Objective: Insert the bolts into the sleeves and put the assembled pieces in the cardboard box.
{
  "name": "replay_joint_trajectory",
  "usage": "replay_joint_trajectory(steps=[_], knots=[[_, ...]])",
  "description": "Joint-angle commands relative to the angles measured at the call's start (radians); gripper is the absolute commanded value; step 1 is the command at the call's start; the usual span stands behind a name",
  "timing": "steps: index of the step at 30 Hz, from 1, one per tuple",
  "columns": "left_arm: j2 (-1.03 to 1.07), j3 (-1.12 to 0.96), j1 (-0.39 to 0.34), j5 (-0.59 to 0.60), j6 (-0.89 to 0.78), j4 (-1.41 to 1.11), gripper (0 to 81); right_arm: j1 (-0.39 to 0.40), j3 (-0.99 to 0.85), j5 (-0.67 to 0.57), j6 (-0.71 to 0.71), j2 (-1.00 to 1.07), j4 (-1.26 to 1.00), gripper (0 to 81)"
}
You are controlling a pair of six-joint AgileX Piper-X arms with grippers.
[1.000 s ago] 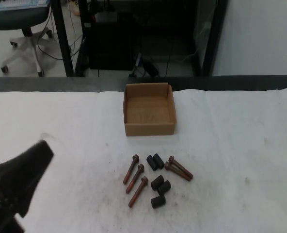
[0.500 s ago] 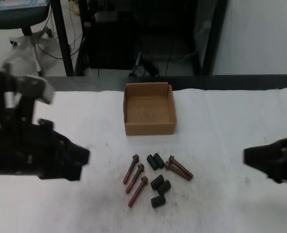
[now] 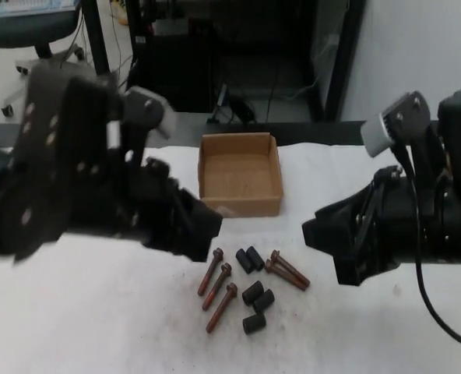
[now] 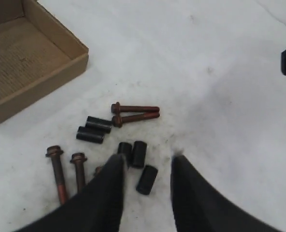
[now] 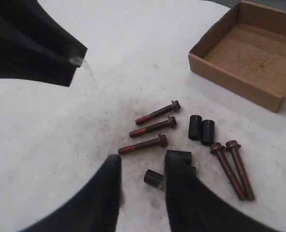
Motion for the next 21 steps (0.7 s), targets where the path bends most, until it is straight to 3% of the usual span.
replay_joint_trajectory(steps=[1,8,15,21], knots=[[0.137,-0.177,-0.049,-0.144,0.110,0.235,30.9,-0.021,-0.020,0.010,-0.003,0.000,0.026,30.0],[0.428,-0.473,-0.049,-0.264,0.139,0.552,30.9,-0.122,-0.052,0.012,-0.003,-0.002,0.116,30.0],[0.590,-0.554,-0.051,-0.269,0.139,0.560,30.9,-0.230,-0.055,0.009,-0.003,-0.055,0.197,30.0],[0.631,-0.554,-0.051,-0.390,0.139,0.505,30.9,-0.262,-0.055,0.009,-0.009,-0.121,0.196,30.0]])
